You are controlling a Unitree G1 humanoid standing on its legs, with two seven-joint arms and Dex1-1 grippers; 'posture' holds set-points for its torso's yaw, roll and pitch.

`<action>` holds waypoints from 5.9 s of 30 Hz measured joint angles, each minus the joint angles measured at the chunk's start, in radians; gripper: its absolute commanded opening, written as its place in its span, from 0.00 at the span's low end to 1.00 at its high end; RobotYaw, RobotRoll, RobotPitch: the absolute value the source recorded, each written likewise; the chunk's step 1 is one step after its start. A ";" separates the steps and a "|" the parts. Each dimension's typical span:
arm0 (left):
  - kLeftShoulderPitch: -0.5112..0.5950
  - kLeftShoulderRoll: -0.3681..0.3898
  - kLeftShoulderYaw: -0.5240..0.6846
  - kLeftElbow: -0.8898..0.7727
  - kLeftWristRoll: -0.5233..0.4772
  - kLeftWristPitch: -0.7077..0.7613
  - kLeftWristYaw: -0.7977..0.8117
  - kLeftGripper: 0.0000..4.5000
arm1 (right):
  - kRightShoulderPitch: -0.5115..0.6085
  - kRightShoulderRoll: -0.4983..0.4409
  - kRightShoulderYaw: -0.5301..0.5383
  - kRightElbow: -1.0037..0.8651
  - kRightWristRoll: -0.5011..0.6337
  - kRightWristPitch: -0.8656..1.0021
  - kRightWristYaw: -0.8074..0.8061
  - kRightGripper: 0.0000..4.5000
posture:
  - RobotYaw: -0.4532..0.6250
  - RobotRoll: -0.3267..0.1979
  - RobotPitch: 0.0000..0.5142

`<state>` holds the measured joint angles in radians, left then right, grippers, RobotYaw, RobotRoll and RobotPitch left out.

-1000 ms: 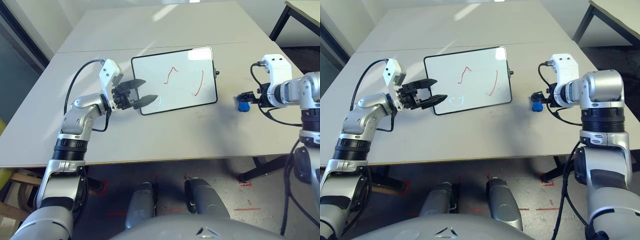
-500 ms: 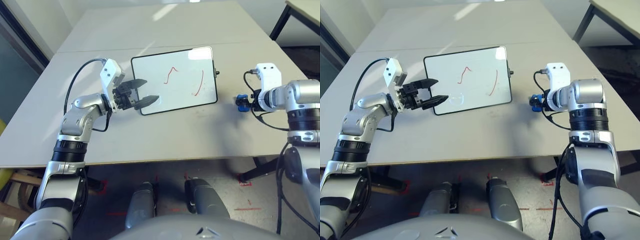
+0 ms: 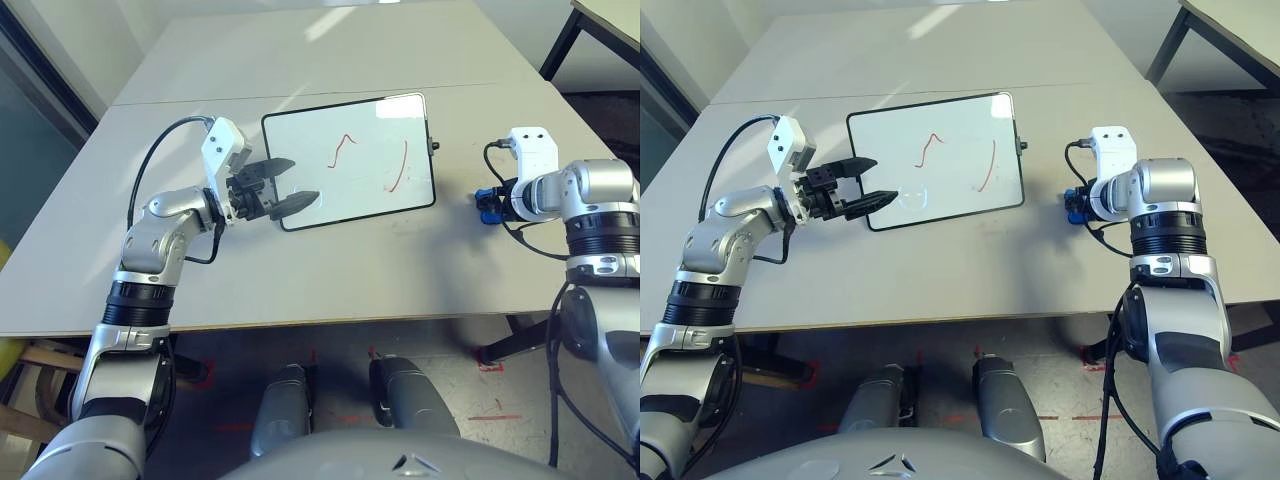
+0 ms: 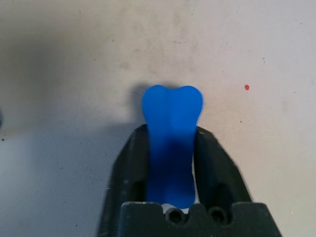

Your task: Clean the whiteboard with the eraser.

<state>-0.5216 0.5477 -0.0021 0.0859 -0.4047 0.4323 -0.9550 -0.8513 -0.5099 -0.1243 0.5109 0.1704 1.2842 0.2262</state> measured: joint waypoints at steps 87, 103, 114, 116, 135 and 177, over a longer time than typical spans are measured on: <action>0.053 0.098 0.041 -0.035 -0.004 -0.013 -0.013 1.00 | -0.074 0.036 0.660 -0.109 -0.655 -1.030 0.681 0.04 | 0.30 0.62 0.19; 0.053 0.098 0.041 -0.030 0.001 -0.025 -0.021 1.00 | -0.067 -0.021 0.659 -0.085 -0.665 -1.059 0.680 0.04 | 0.30 0.62 0.19; 0.053 0.098 0.041 -0.029 0.001 -0.025 -0.023 1.00 | -0.044 -0.070 0.653 -0.060 -0.670 -1.073 0.672 0.04 | 0.30 0.62 0.19; 0.053 0.098 0.040 -0.029 0.001 -0.025 -0.023 1.00 | -0.043 -0.070 0.653 -0.059 -0.671 -1.074 0.670 0.04 | 0.30 0.62 0.19; 0.053 0.098 0.040 -0.033 0.001 -0.010 -0.022 1.00 | -0.025 0.000 0.625 -0.145 -0.672 -1.001 0.696 0.04 | 0.30 0.62 0.20; 0.050 0.098 0.039 -0.044 0.001 0.007 -0.013 1.00 | -0.116 -0.039 0.581 0.032 -0.691 -1.044 0.698 0.04 | 0.30 0.62 0.19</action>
<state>-0.4721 0.6457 0.0368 0.0419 -0.4040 0.4394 -0.9681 -0.9670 -0.5490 0.4569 0.5429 -0.5208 0.2398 0.9240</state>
